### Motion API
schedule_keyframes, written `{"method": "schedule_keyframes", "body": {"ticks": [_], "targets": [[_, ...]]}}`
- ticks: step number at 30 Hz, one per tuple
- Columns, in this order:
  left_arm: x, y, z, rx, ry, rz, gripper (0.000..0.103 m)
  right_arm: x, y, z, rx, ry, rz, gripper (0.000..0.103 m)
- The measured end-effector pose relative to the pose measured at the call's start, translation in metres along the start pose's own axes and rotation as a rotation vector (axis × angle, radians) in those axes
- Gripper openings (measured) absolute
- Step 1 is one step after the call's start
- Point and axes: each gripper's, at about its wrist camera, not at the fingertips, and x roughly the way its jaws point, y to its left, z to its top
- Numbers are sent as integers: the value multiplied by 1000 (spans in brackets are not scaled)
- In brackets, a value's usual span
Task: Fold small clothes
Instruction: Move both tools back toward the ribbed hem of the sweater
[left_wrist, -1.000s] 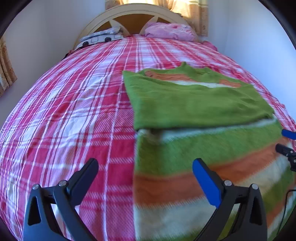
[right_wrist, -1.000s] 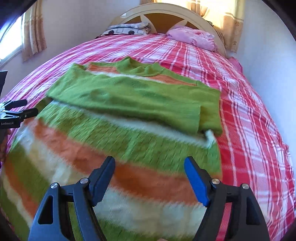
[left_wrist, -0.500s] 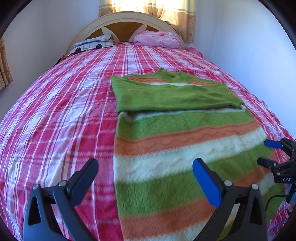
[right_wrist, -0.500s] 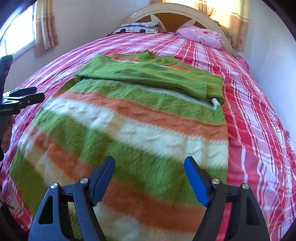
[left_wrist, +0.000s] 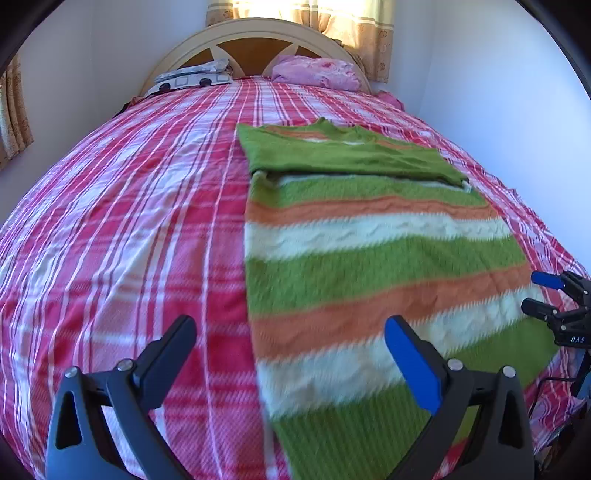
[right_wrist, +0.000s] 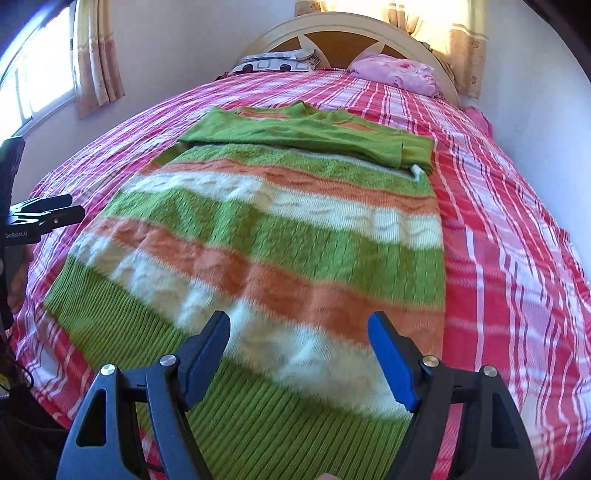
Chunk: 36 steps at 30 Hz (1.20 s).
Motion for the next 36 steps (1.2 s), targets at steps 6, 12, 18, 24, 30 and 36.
{"method": "schedule_keyframes", "body": {"ticks": [6, 12, 18, 24, 30, 36], "targets": [[-15, 8, -31, -8, 9, 10, 103, -8, 0, -26, 24, 13, -15, 78], [-20, 9, -56, 6, 50, -5, 101, -13, 0, -42, 28, 14, -24, 78], [-19, 10, -70, -77, 100, -137, 86, -22, 8, -50, 5, -6, -27, 78], [-16, 4, -76, -84, 109, -151, 80, -36, 9, -56, -6, -29, -40, 78], [-21, 0, -79, -86, 86, -159, 65, -47, -4, -61, 35, -52, -51, 78], [-18, -12, -78, -49, 92, -143, 51, -44, -13, -66, 62, -54, -50, 78]]}}
